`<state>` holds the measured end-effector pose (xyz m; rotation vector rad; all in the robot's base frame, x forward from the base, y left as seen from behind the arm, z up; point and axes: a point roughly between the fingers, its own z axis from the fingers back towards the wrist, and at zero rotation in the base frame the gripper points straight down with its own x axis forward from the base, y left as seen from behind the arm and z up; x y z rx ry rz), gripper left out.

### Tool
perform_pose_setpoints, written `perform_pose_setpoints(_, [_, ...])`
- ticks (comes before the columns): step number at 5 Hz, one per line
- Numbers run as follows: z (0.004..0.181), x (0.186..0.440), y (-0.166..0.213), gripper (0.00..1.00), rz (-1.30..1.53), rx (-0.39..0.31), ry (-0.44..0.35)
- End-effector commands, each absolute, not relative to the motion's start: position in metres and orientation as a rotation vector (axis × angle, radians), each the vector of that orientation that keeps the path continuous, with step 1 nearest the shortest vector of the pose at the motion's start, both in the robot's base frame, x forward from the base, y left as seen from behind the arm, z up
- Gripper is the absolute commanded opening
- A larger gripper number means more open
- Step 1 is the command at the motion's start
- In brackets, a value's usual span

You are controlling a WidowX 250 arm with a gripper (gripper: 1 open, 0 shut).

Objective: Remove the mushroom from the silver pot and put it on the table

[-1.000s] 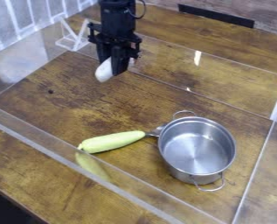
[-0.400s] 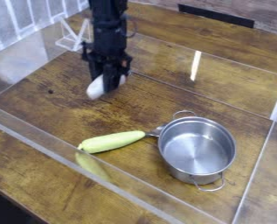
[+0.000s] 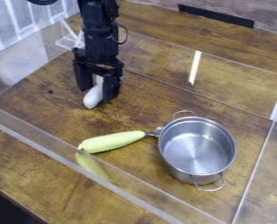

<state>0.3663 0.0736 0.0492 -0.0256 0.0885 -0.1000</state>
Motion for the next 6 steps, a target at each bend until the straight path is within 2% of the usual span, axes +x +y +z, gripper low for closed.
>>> perform_pose_setpoints(1, [0.098,0.367,0.081,1.0,-0.086,0.003,-0.021])
perform_pose_setpoints(2, [0.108,0.364,0.081,1.0,-0.088,0.005,-0.034])
perform_pose_setpoints(6, [0.084,0.371,0.081,1.0,-0.106,0.001,-0.017])
